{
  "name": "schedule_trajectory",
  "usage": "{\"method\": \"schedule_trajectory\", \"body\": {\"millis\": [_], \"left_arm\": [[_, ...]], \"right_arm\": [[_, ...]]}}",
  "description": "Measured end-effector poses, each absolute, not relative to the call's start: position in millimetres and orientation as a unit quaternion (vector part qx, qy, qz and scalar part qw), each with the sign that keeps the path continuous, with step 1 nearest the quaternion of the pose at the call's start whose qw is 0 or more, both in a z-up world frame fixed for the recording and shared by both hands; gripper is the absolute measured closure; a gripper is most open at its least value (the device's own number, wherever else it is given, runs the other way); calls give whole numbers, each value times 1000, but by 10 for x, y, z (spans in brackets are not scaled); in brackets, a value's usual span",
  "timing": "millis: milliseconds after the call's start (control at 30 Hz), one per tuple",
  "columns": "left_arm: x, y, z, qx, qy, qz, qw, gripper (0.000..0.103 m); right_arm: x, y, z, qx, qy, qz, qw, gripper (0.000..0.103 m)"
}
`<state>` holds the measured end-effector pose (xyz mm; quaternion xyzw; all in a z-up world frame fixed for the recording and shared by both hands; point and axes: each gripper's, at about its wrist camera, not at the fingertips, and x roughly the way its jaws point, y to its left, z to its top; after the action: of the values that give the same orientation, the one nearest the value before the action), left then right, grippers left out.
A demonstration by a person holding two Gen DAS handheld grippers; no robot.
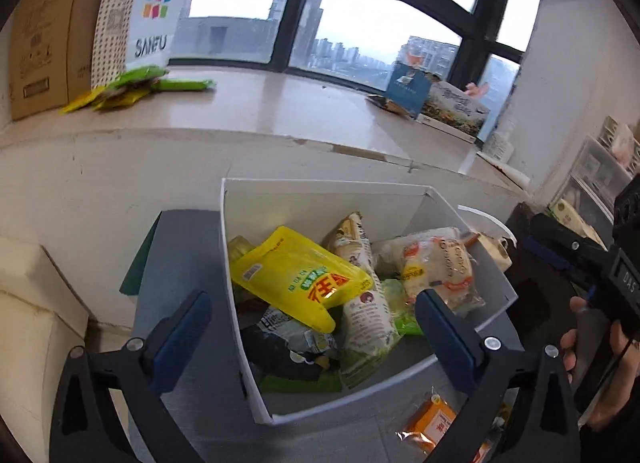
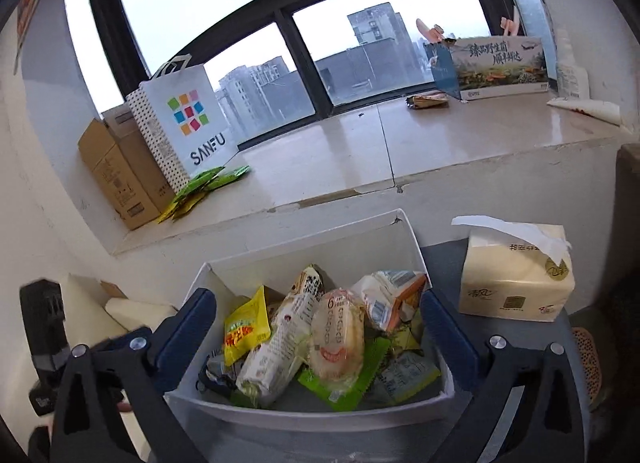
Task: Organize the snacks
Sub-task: 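Carry the bread packet and yellow bag over the white box and release them, then move both grippers back over the last snacks on the table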
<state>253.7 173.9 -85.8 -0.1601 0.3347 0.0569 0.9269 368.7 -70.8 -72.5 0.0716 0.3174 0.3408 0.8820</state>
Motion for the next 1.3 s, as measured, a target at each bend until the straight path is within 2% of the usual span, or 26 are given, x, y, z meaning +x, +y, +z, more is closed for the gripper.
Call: {"method": "schedule_trajectory", "body": {"millis": [300, 533, 700, 967, 1133, 1300], "left_arm": [[2027, 1411, -569, -119, 299, 28, 946, 0], [1410, 1047, -450, -107, 265, -5, 958, 0], [1081, 797, -550, -113, 267, -22, 957, 0], [666, 477, -888, -151, 303, -54, 940, 0], [572, 385, -983, -154, 321, -71, 932, 0], [560, 460, -1013, -166, 322, -64, 930, 0]], "right_arm": [[2978, -943, -584, 11, 251, 361, 898, 0], [2329, -1379, -638, 5, 215, 373, 903, 0], [1930, -1743, -874, 22, 216, 360, 907, 0], [1527, -2094, -1323, 14, 267, 339, 902, 0], [1527, -2161, -1465, -8, 282, 345, 895, 0], [1661, -2131, -1645, 18, 323, 352, 878, 0]]}}
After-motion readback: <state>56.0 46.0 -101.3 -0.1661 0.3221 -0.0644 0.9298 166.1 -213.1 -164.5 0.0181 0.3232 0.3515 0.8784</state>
